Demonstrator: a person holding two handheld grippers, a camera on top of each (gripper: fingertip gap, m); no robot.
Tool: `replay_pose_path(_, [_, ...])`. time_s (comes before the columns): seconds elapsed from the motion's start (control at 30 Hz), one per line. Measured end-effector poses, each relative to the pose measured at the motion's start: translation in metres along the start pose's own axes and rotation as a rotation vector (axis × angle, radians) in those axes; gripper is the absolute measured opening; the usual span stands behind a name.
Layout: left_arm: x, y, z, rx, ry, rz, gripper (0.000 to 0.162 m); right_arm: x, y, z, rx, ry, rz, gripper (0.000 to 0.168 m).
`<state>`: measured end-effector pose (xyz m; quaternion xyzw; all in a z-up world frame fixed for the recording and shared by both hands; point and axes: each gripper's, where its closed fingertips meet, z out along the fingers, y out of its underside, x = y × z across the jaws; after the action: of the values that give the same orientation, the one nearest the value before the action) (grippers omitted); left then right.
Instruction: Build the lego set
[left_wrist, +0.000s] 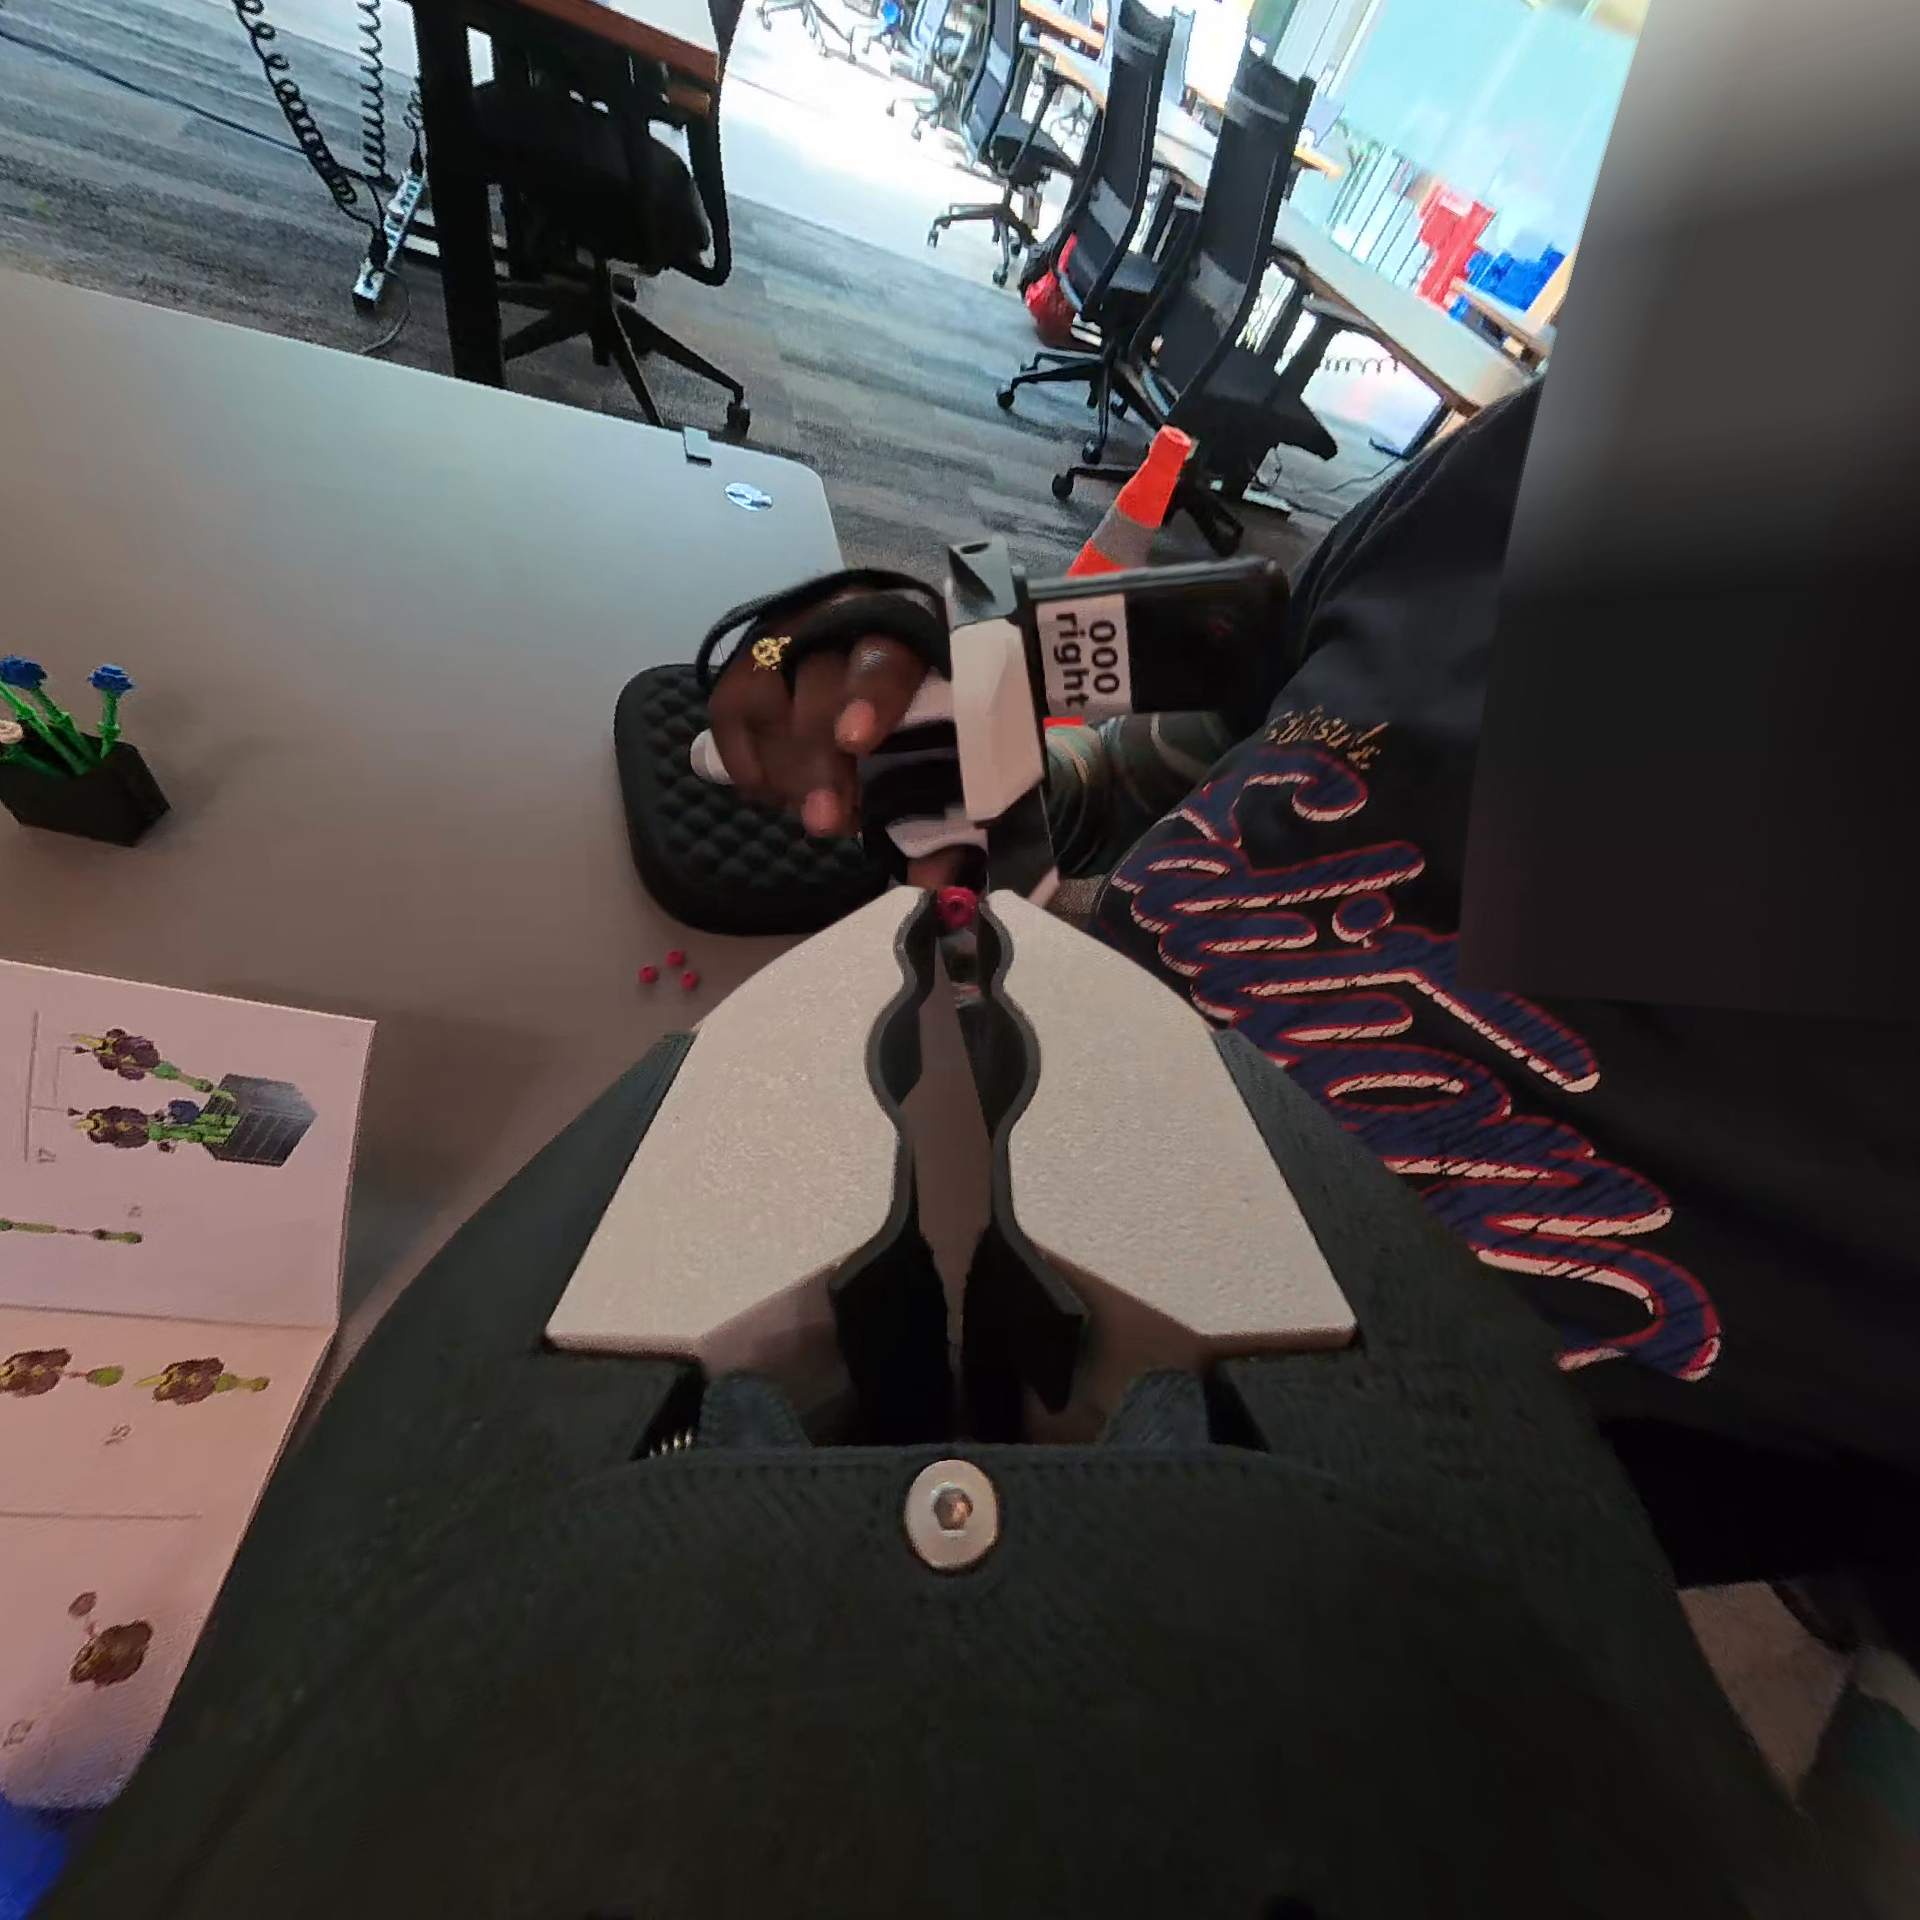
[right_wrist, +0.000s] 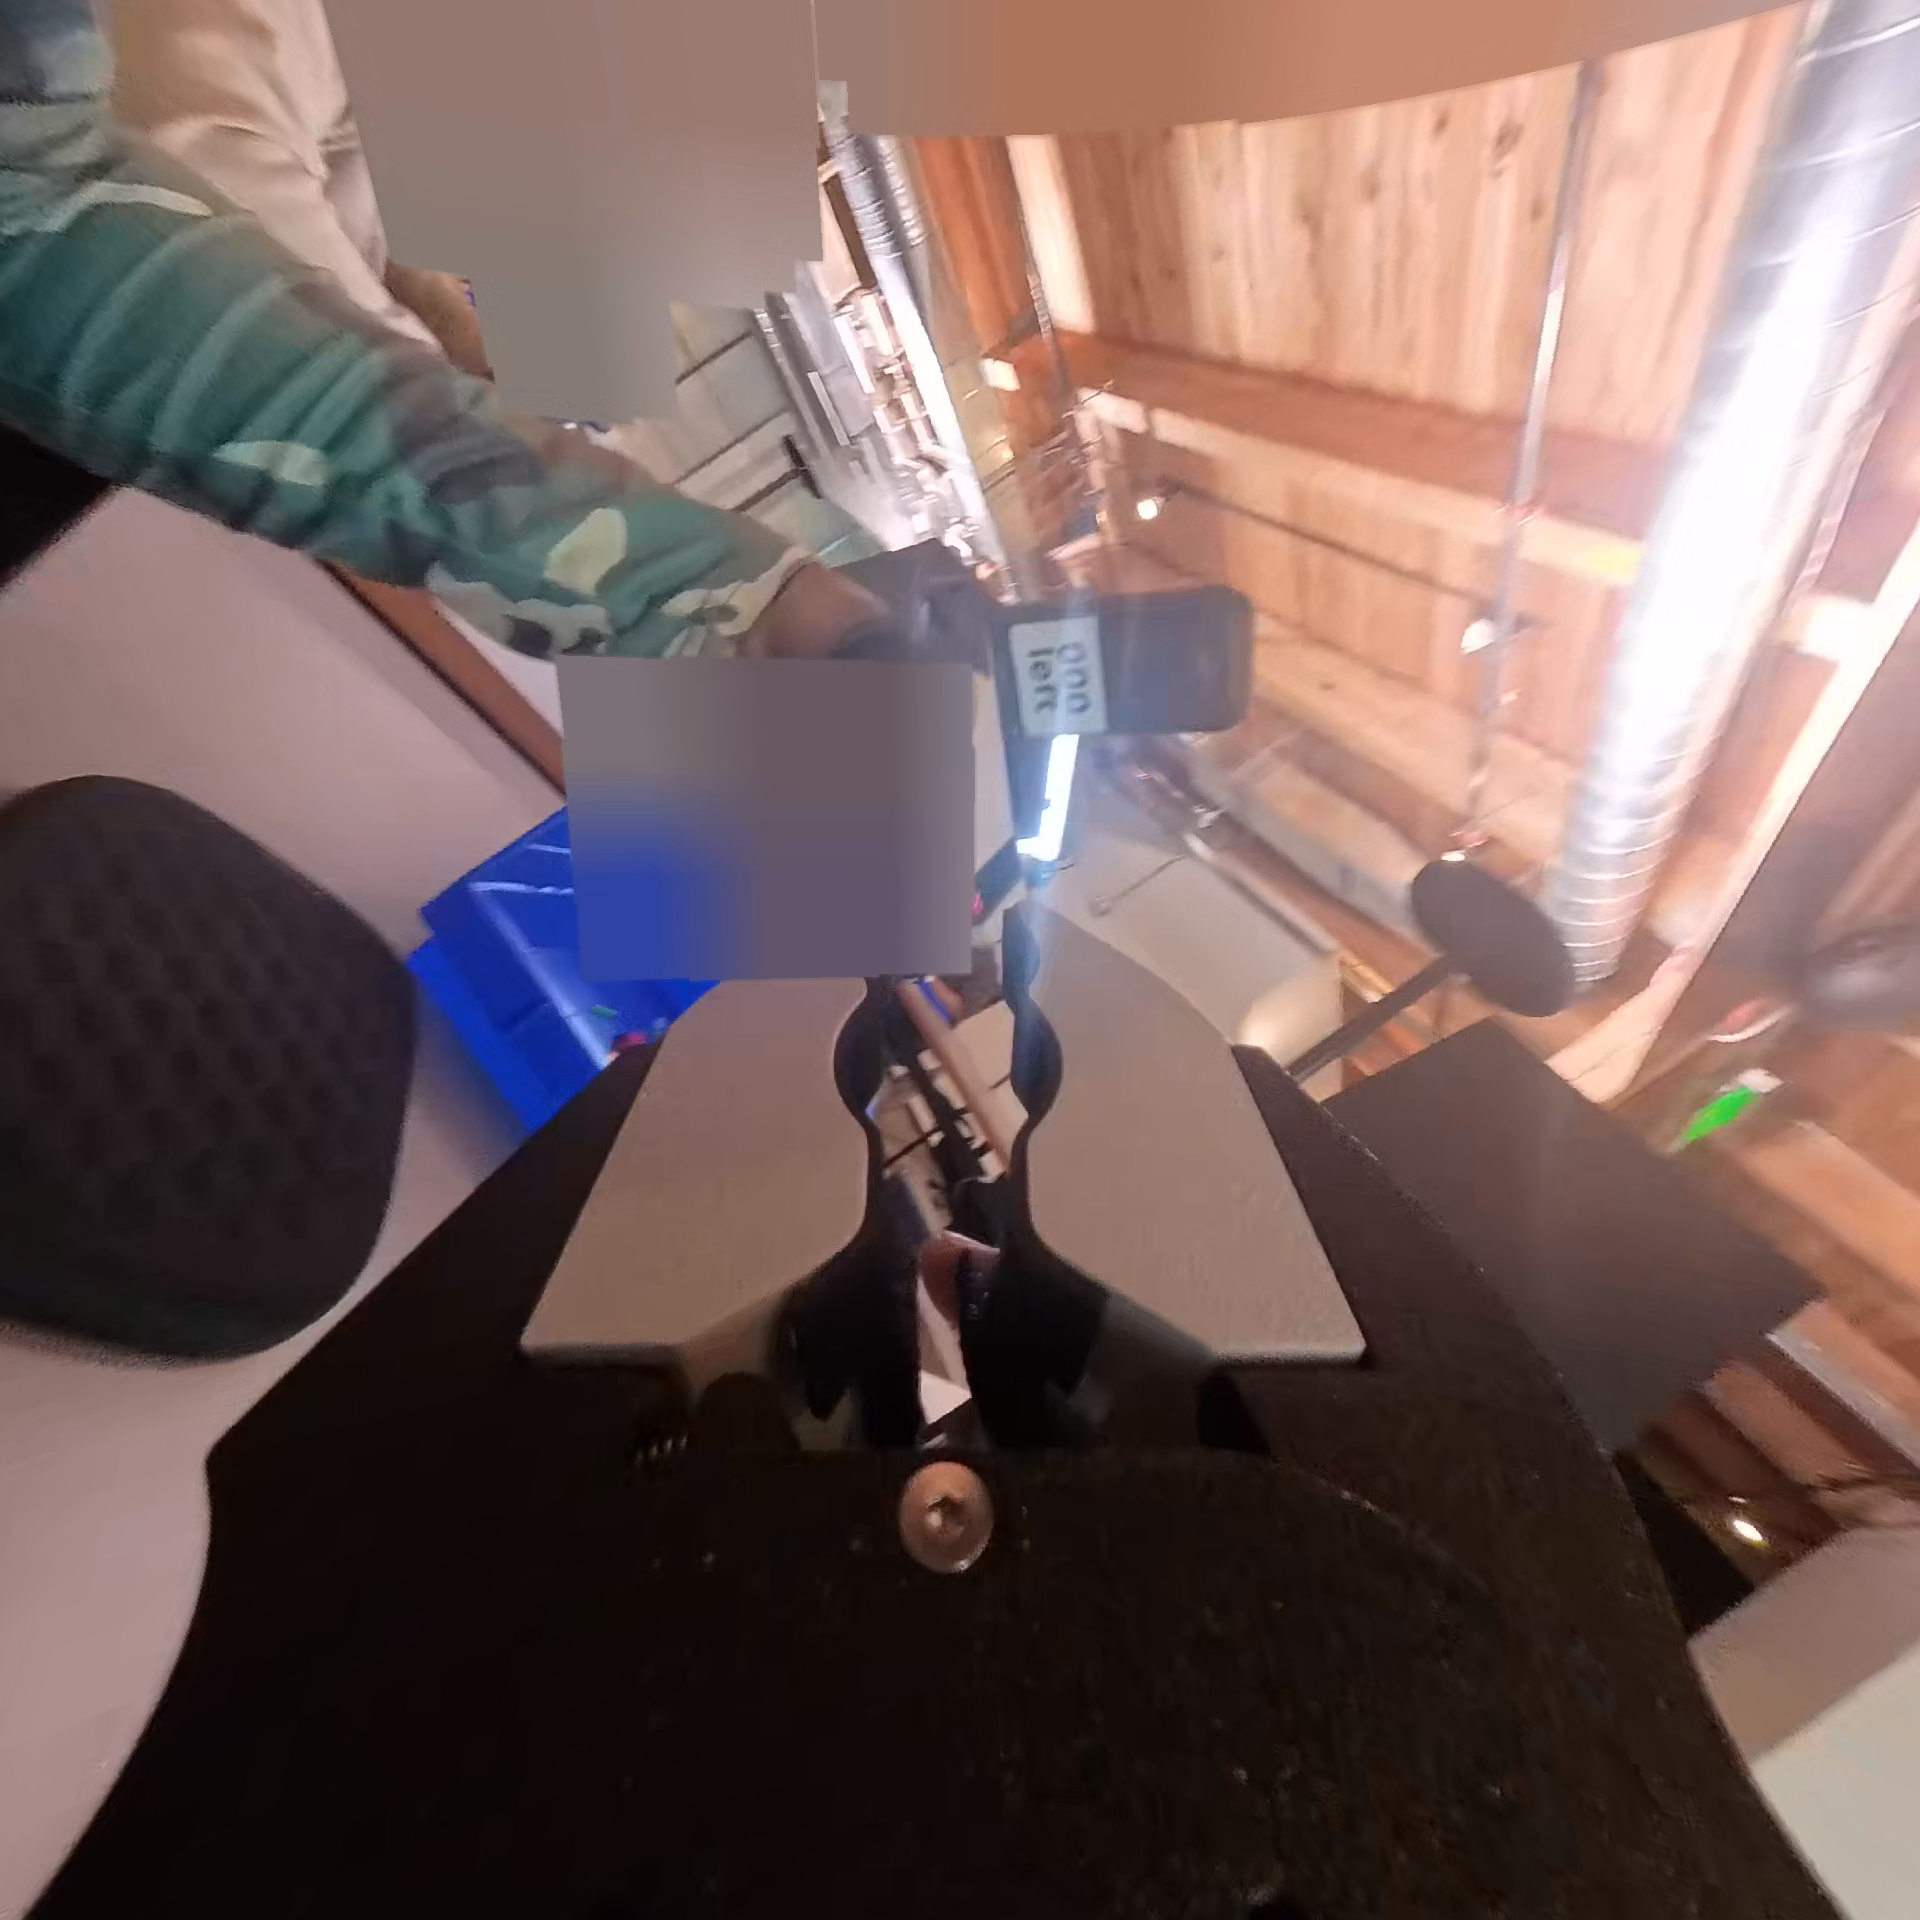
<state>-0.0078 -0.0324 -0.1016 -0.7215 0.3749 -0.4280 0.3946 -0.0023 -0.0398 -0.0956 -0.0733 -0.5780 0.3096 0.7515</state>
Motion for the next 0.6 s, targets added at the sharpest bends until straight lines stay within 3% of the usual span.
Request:
replay_pose_path(0.17, [0.002, -0.007, 0.006, 0.066, 0.037, -0.028, 0.007, 0.006, 0.002, 0.01, -0.018, 0.051, -0.034, 0.019])
replay_pose_path(0.27, [0.003, -0.007, 0.009, 0.066, 0.044, -0.025, 0.007, 0.009, 0.002, 0.01, -0.014, 0.065, -0.029, 0.008])
replay_pose_path(0.4, [0.002, -0.009, 0.01, 0.082, 0.041, -0.01, 0.008, 0.012, 0.003, 0.008, 0.009, 0.062, 0.098, 0.007])
replay_pose_path(0.47, [-0.002, -0.012, 0.009, 0.106, -0.013, 0.084, 0.016, 0.018, 0.007, 0.006, 0.068, 0.042, 0.393, 0.007])
replay_pose_path(0.6, [-0.017, -0.017, 0.001, 0.137, -0.313, 0.53, 0.026, 0.026, 0.018, -0.002, 0.337, -0.202, 1.479, 0.007])
